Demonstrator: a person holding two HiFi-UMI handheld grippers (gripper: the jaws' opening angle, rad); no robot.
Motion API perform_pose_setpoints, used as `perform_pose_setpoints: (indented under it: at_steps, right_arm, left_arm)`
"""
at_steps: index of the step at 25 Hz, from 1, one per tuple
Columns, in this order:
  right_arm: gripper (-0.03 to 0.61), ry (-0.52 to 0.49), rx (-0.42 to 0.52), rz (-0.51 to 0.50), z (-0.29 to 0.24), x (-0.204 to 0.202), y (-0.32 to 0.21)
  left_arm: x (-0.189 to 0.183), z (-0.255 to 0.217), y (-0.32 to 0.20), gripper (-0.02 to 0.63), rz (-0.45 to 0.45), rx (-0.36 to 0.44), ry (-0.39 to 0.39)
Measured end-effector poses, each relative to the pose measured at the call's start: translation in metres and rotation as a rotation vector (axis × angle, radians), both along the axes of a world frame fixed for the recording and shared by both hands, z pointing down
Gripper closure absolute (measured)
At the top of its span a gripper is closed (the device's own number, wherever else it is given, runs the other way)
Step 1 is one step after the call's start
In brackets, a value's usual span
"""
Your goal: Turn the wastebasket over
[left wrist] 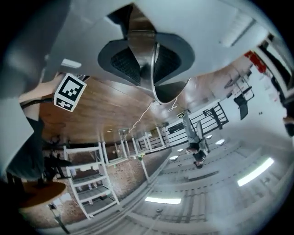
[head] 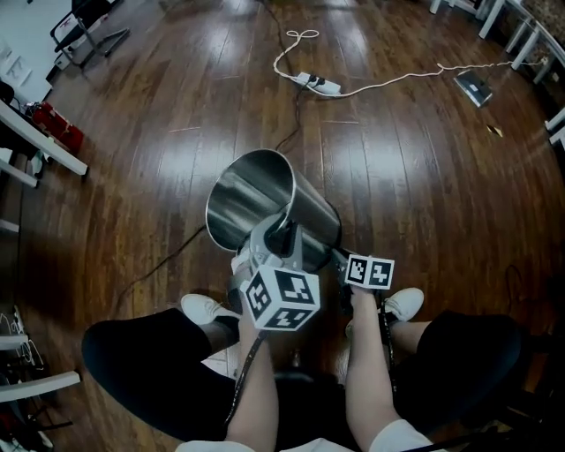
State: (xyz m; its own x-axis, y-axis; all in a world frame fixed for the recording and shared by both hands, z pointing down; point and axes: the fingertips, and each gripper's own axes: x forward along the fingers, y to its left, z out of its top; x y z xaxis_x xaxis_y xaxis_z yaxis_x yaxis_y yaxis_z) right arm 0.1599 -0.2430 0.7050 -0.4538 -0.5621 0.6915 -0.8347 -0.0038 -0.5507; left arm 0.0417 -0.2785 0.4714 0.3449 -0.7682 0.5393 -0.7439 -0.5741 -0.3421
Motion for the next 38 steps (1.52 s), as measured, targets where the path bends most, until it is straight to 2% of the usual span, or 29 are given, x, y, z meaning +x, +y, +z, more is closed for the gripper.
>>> perform_pose_setpoints:
  at_steps: [5, 7, 8, 10, 11, 14, 16, 18, 20, 22, 24, 26, 28, 29, 31, 35, 38]
  right_arm:
    - [0.472, -0.008, -0.061, 0.136, 0.019, 0.034, 0.031]
    - [0.472, 0.020, -0.056, 0.165, 0.017, 0.049, 0.038]
    - [0.472, 0.034, -0.047, 0.178, 0.014, 0.057, 0.039]
    - [0.471, 0.062, -0.014, 0.206, 0.003, 0.073, 0.039]
    - [0.471, 0.075, 0.010, 0.220, -0.005, 0.080, 0.038]
    - [0.471, 0.105, 0.095, 0.227, -0.036, 0.085, 0.032]
    - [0.471, 0.128, 0.175, 0.206, -0.064, 0.082, 0.026]
    - [0.471, 0.148, 0.275, 0.196, -0.102, 0.082, 0.020]
    - [0.471, 0.159, 0.381, 0.193, -0.145, 0.077, 0.019]
    - [0.471, 0.168, 0.490, 0.172, -0.188, 0.061, 0.022]
    - [0.471, 0.180, 0.597, 0.116, -0.228, 0.036, 0.030]
    - [0.476, 0.206, 0.702, 0.025, -0.264, 0.007, 0.045]
    - [0.567, 0.241, 0.791, -0.053, -0.295, -0.020, 0.065]
    - [0.586, 0.252, 0.828, -0.077, -0.309, -0.032, 0.075]
    - [0.586, 0.261, 0.884, -0.095, -0.329, -0.054, 0.098]
    - [0.586, 0.246, 0.919, -0.080, -0.348, -0.081, 0.145]
    - [0.586, 0.249, 0.921, -0.078, -0.355, -0.097, 0.174]
  left_arm:
    - [0.092, 0.034, 0.053, 0.515, 0.335, 0.099, -0.285]
    - [0.101, 0.056, 0.074, 0.509, 0.380, 0.112, -0.355]
    - [0.097, 0.063, 0.080, 0.508, 0.375, 0.117, -0.345]
    - [0.090, 0.065, 0.085, 0.527, 0.353, 0.129, -0.232]
    - [0.090, 0.064, 0.084, 0.569, 0.345, 0.144, -0.178]
    - [0.089, 0.064, 0.080, 0.568, 0.322, 0.162, -0.132]
    - [0.085, 0.063, 0.078, 0.556, 0.293, 0.116, -0.061]
    - [0.077, 0.055, 0.077, 0.545, 0.242, 0.033, 0.081]
    - [0.062, 0.038, 0.075, 0.538, 0.167, -0.013, 0.240]
    - [0.042, 0.013, 0.074, 0.538, 0.104, 0.000, 0.360]
    - [0.026, -0.014, 0.078, 0.538, 0.078, 0.042, 0.441]
    - [0.012, -0.038, 0.090, 0.553, 0.075, 0.087, 0.483]
    - [-0.005, -0.060, 0.103, 0.597, 0.077, 0.125, 0.514]
    - [-0.014, -0.069, 0.110, 0.597, 0.084, 0.136, 0.530]
    - [-0.031, -0.086, 0.127, 0.598, 0.107, 0.148, 0.562]
    - [-0.064, -0.113, 0.171, 0.598, 0.088, 0.174, 0.651]
    - [-0.086, -0.115, 0.203, 0.598, 0.089, 0.211, 0.610]
